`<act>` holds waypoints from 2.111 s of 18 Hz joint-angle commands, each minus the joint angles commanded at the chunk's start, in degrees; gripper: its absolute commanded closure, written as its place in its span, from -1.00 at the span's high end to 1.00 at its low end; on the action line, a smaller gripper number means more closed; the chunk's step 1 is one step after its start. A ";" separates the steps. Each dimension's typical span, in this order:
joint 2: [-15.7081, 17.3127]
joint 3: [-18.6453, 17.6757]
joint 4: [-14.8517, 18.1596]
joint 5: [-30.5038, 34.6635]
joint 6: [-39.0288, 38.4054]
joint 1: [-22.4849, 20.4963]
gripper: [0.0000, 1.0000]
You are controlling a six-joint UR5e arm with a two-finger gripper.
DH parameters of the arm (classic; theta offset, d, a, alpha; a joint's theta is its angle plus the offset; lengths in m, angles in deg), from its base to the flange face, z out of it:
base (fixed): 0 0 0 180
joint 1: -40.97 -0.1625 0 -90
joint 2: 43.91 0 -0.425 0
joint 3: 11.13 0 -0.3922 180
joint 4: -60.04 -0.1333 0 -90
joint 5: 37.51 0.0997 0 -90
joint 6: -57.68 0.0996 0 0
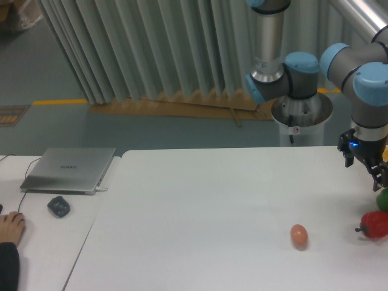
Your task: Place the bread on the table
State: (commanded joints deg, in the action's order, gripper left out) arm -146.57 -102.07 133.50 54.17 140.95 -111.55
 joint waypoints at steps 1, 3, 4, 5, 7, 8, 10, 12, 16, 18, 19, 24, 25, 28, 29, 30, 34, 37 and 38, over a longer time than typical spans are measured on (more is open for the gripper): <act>0.01 0.06 0.28 -0.27 3.62 -1.62 1.00; 0.01 -0.02 0.89 -0.36 6.45 -2.95 1.00; 0.01 -0.02 1.42 -0.36 8.30 -3.82 1.00; 0.01 -0.02 1.43 -0.36 9.19 -4.44 1.00; 0.01 -0.02 1.43 -0.27 10.94 -5.41 1.00; 0.01 0.06 1.43 -0.27 12.17 -6.11 1.00; -0.17 0.06 1.16 -0.19 16.12 -8.13 1.00; -0.87 0.76 0.99 -0.27 18.59 -9.80 1.00; -1.92 1.73 0.72 -0.27 20.89 -11.22 1.00; -2.37 1.73 0.64 -0.19 21.15 -11.48 1.00; -2.54 1.65 0.63 -0.10 22.02 -12.00 1.00; -4.82 1.47 0.46 0.17 36.14 -17.71 1.00; -5.44 1.64 0.46 0.43 38.70 -17.98 1.00; -5.88 1.91 0.28 1.57 44.86 -19.39 1.00; -6.93 2.17 -0.85 1.75 47.05 -19.56 1.00; -7.63 1.91 -2.51 1.75 48.73 -20.18 1.00; -8.78 2.43 -3.93 1.66 50.94 -22.99 1.00; -8.87 2.96 -3.85 1.57 52.52 -24.22 1.00; -9.31 2.79 -3.93 1.57 52.18 -24.14 1.00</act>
State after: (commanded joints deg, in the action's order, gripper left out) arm -155.88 -99.28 129.57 55.74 193.13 -135.69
